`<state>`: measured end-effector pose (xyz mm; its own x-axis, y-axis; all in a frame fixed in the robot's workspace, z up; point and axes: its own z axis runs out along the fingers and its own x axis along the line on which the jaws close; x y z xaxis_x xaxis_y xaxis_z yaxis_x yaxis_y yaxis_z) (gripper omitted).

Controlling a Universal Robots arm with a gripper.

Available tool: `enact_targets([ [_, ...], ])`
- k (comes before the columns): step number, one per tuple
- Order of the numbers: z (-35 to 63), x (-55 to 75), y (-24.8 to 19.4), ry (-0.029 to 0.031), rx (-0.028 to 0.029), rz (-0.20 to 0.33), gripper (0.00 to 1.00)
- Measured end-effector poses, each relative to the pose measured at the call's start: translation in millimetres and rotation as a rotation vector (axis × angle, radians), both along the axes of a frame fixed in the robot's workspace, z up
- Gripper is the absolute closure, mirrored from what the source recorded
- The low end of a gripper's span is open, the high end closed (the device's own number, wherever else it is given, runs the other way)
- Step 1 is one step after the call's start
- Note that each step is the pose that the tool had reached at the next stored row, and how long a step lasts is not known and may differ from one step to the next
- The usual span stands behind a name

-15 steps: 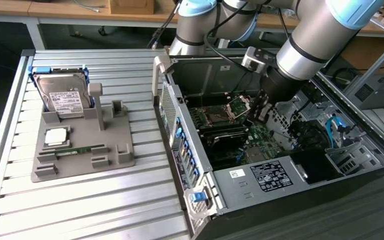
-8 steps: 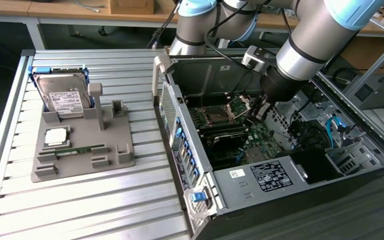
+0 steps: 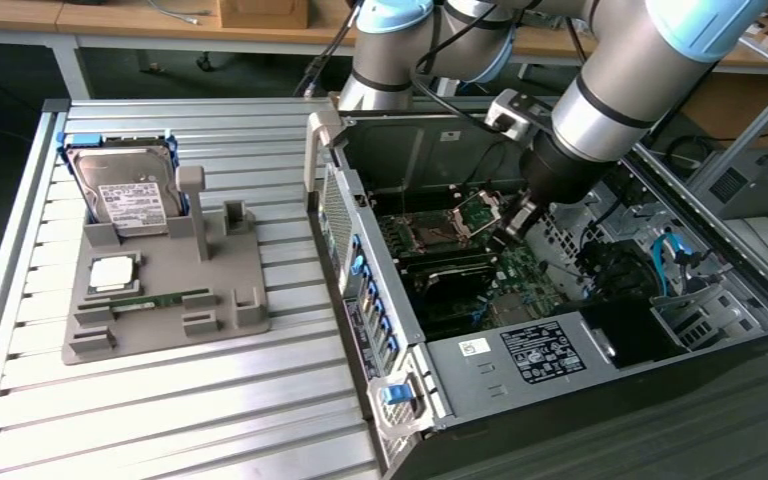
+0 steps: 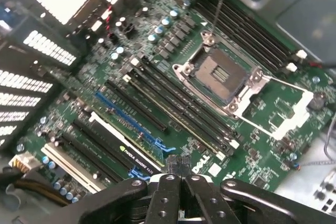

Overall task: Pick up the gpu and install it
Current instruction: 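Press down on the gpu until it lock into place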

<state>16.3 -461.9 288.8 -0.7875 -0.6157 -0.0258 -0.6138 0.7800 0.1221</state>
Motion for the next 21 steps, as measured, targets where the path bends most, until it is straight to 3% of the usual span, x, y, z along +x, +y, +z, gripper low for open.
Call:
enact_targets([
  [21, -2.2, 0.0, 0.0, 0.0003, -0.0031, -0.32, 0.9],
])
